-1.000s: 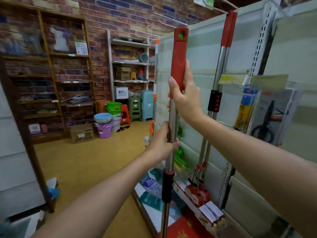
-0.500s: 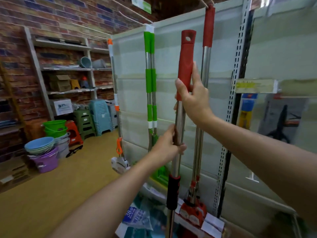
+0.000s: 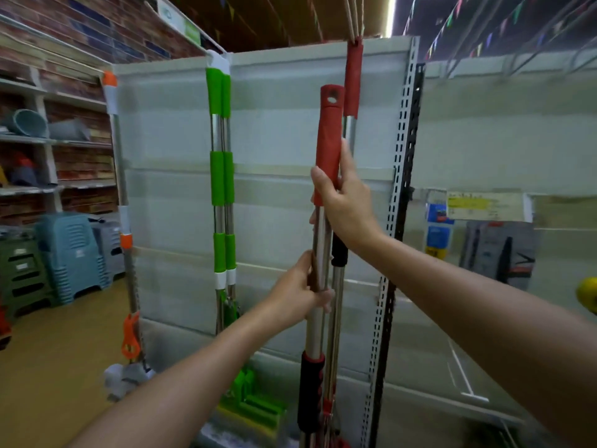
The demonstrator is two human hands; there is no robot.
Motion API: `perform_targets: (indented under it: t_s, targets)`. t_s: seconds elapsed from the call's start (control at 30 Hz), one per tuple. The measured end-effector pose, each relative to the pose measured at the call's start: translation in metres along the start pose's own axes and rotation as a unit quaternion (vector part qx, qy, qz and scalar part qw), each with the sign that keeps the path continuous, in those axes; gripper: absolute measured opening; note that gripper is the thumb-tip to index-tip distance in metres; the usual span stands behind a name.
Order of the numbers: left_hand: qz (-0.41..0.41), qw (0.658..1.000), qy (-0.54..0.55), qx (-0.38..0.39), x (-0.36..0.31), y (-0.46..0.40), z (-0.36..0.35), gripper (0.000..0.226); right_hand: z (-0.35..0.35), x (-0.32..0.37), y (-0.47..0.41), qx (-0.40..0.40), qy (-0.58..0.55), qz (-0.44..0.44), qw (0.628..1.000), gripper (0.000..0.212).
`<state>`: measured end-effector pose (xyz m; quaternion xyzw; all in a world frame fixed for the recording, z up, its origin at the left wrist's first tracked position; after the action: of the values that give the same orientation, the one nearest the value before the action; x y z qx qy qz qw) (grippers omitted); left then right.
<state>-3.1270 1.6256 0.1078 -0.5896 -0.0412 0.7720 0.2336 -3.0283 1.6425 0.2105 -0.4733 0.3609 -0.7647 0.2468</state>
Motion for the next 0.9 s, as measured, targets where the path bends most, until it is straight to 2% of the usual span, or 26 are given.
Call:
perform_targets:
  t_s: [0.33, 0.5, 0.63, 0.8, 0.9]
  targets:
    - [-0.060, 0.991, 0.044, 0.113, 0.017, -0.072, 0.028, 0.039, -0.016, -0.018, -0.050, -0.054, 0.059, -0.020, 0.997, 0.057]
    - [-0.068, 0.982, 0.032, 0.172, 0.011, -0.106, 0.035, 0.075, -0.011, -0.020, -0.073, -0.106, 0.104, -0.024, 0.989, 0.057]
    - [-0.072, 0.971, 0.038, 0.224, 0.007, -0.125, 0.035, 0.079, -0.006, -0.023, -0.083, -0.126, 0.118, -0.024, 0.985, 0.057]
    - [-0.108, 0.973, 0.045, 0.199, -0.003, -0.140, 0.039, 0.060, -0.003, -0.027, -0.095, -0.134, 0.131, -0.015, 0.982, 0.060]
    - [-0.120, 0.975, 0.020, 0.184, -0.012, -0.147, 0.041, 0.064, 0.000, -0.025, -0.100, -0.119, 0.133, -0.005, 0.984, 0.060]
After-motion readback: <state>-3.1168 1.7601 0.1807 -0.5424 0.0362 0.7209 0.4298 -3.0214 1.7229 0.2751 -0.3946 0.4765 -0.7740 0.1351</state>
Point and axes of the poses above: each hand's wrist, its own y-axis away from the middle knuckle, its own z-axis out of the back of the hand, x = y × z, the point moved 2 cm from there along -y, towards the middle knuckle, and after that the axes turned 10 degrees about y, right-handed, at the moved point
